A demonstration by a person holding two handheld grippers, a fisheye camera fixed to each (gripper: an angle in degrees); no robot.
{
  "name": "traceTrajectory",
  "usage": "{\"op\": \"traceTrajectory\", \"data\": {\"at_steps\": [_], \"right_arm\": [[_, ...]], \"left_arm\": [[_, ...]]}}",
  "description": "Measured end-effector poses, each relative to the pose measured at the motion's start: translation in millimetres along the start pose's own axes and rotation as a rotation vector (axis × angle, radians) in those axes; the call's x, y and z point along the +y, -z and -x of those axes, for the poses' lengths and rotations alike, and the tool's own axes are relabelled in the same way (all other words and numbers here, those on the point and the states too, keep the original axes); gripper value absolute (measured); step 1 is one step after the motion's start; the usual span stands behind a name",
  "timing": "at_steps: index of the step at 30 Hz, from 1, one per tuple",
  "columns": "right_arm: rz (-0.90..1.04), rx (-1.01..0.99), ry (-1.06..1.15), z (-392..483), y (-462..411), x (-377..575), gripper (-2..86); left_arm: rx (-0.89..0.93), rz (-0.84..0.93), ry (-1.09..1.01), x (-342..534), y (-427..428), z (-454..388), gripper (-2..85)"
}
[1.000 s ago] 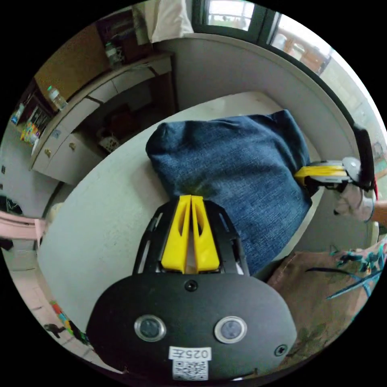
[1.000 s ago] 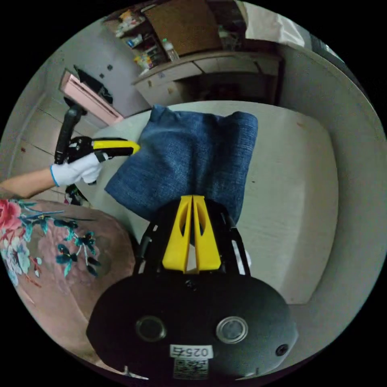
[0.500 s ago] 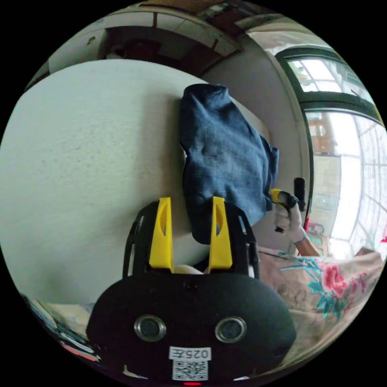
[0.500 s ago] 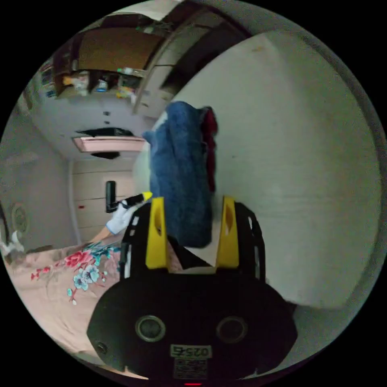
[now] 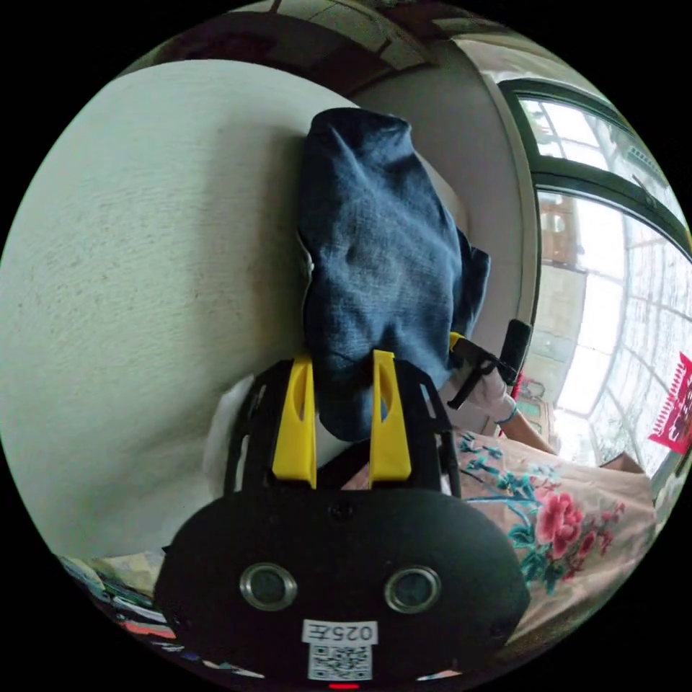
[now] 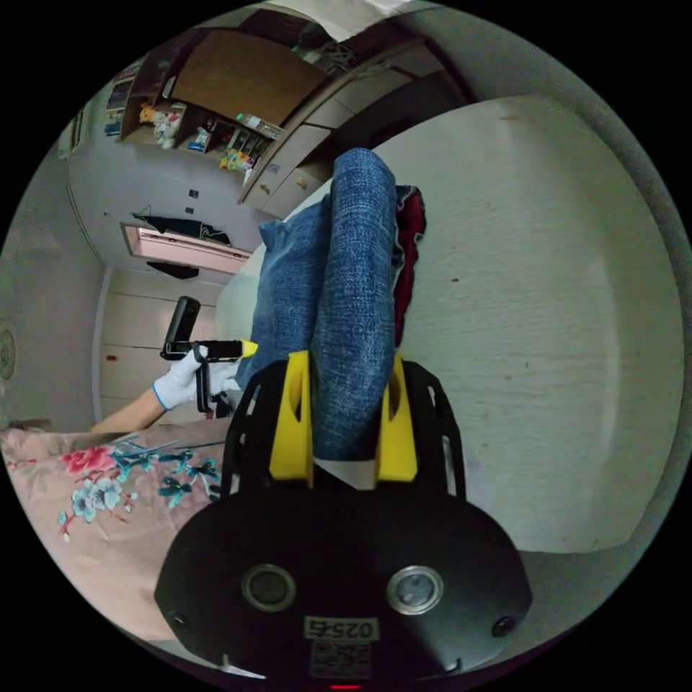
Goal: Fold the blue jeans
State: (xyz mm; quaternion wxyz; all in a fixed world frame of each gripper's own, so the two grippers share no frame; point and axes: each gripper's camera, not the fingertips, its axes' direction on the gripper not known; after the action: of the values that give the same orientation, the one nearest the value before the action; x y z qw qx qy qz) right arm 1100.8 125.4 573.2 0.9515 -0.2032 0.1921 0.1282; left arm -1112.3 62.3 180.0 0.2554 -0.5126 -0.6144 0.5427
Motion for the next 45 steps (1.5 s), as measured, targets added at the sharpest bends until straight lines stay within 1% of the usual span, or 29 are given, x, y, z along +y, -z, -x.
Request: {"op": "traceTrajectory", "data": {"at_steps": [2, 4, 6, 8, 12, 18, 22, 24, 25, 27, 29, 30, 32, 33, 35, 36, 38, 39, 41, 42, 44, 45], "right_arm": [[0.025, 0.018, -0.05, -18, -9, -14, 12.8], [0.015, 0.024, -0.066, -32, -17, -20, 12.1], [0.003, 0.014, -0.087, -48, -25, -26, 11.4], [0.014, -0.011, -0.121, -66, -37, -34, 10.9], [0.104, -0.002, -0.088, -70, -80, -50, 10.6], [0.234, -0.063, -0.027, -38, -211, -69, 10.0], [0.343, -0.082, 0.059, 5, -322, -84, 9.7], [0.4, -0.114, 0.09, 22, -367, -90, 9.6], [0.437, -0.142, 0.106, 34, -396, -93, 9.5], [0.485, -0.167, 0.151, 57, -434, -98, 9.4], [0.542, -0.139, 0.296, 92, -481, -103, 9.3], [0.56, -0.131, 0.332, 100, -493, -105, 9.3], [0.627, -0.113, 0.44, 126, -539, -113, 9.2], [0.644, -0.115, 0.463, 131, -550, -115, 9.2], [0.697, -0.132, 0.562, 151, -596, -126, 9.1], [0.707, -0.131, 0.595, 157, -607, -129, 9.1], [0.752, -0.118, 0.718, 181, -657, -138, 9.2], [0.761, -0.112, 0.751, 187, -671, -140, 9.2], [0.802, -0.091, 0.86, 205, -732, -148, 9.3], [0.81, -0.085, 0.877, 209, -747, -150, 9.3], [0.839, -0.052, 0.952, 218, -814, -157, 9.3], [0.844, -0.041, 0.972, 220, -831, -158, 9.3]], "left_arm": [[-0.009, 0.068, 0.048, -15, 22, -21, 8.8], [0.002, 0.086, 0.076, -21, 40, -34, 8.0], [0.036, 0.063, 0.046, -18, 59, -46, 7.7], [0.116, -0.006, 0.063, -4, 90, -51, 7.6], [0.144, -0.053, 0.077, 38, 149, -47, 8.2], [0.301, -0.187, 0.237, 146, 296, 32, 7.7], [0.335, -0.329, 0.317, 239, 410, 79, 7.0], [0.391, -0.402, 0.366, 281, 457, 96, 7.0], [0.441, -0.468, 0.392, 311, 485, 103, 7.0], [0.479, -0.563, 0.431, 352, 522, 104, 7.0], [0.479, -0.671, 0.471, 399, 565, 93, 6.9], [0.482, -0.7, 0.481, 409, 575, 89, 6.9], [0.5, -0.833, 0.533, 447, 612, 77, 6.8], [0.503, -0.87, 0.544, 455, 621, 74, 6.8], [0.502, -1.018, 0.584, 482, 655, 60, 6.6], [0.493, -1.051, 0.594, 487, 664, 56, 6.5], [0.452, -1.157, 0.659, 498, 702, 44, 5.8], [0.444, -1.18, 0.678, 499, 711, 43, 5.5], [0.403, -1.249, 0.771, 495, 751, 43, 4.2], [0.388, -1.261, 0.797, 493, 761, 44, 3.8], [0.301, -1.282, 0.893, 477, 804, 52, 3.2], [0.286, -1.277, 0.92, 472, 814, 56, 3.2]]}}
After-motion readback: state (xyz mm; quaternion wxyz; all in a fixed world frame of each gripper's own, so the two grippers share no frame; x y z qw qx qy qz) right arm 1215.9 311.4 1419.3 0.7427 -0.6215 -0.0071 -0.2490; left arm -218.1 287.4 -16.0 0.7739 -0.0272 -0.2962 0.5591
